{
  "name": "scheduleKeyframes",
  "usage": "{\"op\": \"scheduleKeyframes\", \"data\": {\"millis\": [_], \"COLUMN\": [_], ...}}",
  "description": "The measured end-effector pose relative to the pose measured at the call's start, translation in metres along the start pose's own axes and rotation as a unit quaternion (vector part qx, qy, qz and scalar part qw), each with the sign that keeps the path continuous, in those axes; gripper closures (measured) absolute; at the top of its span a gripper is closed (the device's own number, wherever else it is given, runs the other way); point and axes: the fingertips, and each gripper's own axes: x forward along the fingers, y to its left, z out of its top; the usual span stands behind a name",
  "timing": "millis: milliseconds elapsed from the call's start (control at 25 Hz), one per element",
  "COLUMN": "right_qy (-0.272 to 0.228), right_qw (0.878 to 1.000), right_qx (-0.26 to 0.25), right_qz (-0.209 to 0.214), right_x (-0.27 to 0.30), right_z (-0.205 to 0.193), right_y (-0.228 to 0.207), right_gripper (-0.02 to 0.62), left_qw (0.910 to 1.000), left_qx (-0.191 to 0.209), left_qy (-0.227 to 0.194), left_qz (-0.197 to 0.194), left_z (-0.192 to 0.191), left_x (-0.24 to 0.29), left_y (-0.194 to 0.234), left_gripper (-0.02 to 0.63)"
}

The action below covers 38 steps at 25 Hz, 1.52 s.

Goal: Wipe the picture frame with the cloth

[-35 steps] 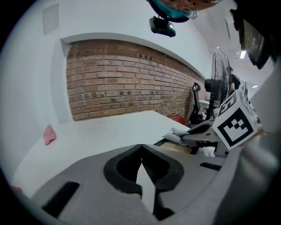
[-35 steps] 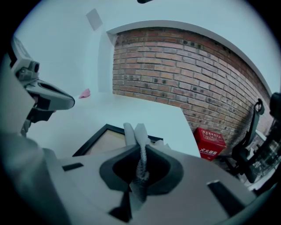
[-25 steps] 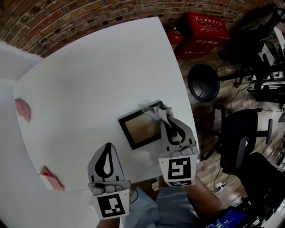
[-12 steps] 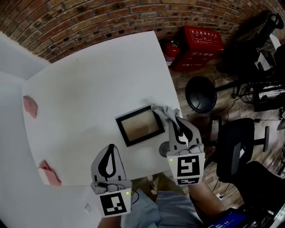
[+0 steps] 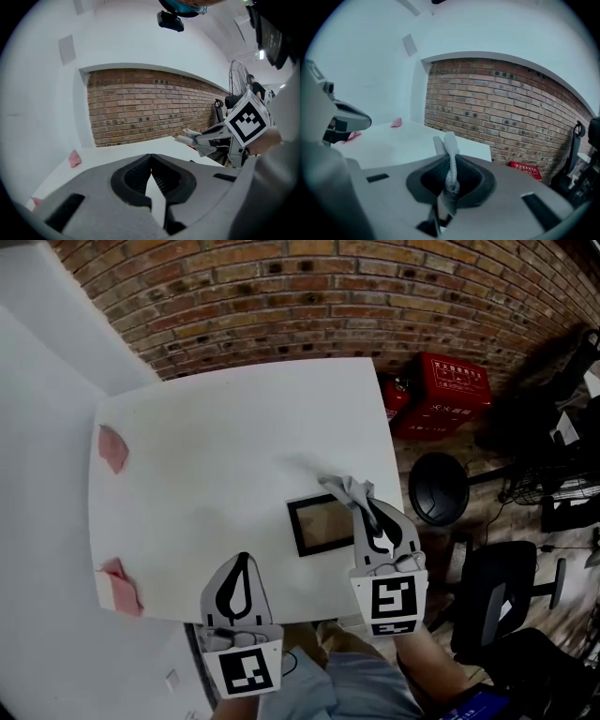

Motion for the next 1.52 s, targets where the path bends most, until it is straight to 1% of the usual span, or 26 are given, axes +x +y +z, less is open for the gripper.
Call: {"op": "scheduleKeyframes", "data": {"millis": [160,280,440,680,880,1040,1520], "right_qy": [-0.005,0.003,0.025,0.055,0.075,0.093,0.100], "right_qw": [0.999,0.999,0.997,0.994,0.992,0.990,0.991], "right_qx": [-0.010,-0.016,-0.024,-0.037,-0.046,-0.048,-0.049], "right_qz": [0.030,0.050,0.069,0.084,0.089,0.089,0.073], "right_x": [0.019,0.033,0.050,0.069,0.078,0.083,0.083], "right_z": [0.014,0.014,0.000,-0.025,-0.045,-0.057,-0.069], "right_y": [0.029,0.048,0.072,0.096,0.108,0.113,0.098], "right_gripper": [0.565,0.565,0.565,0.565,0.565,0.564,0.565], "left_qw": [0.9997,0.9994,0.9986,0.9970,0.9947,0.9939,0.9942], "left_qx": [-0.007,-0.015,-0.031,-0.046,-0.058,-0.059,-0.047], "left_qy": [0.005,0.013,0.031,0.057,0.083,0.092,0.097], "left_qz": [0.022,0.029,0.030,0.025,0.022,0.016,-0.002], "left_z": [-0.004,-0.010,-0.028,-0.058,-0.081,-0.095,-0.098], "left_x": [-0.004,-0.001,0.005,0.016,0.021,0.026,0.035], "left_y": [0.027,0.041,0.053,0.066,0.072,0.074,0.065], "left_gripper": [0.597,0.597,0.597,0.597,0.597,0.597,0.597]}}
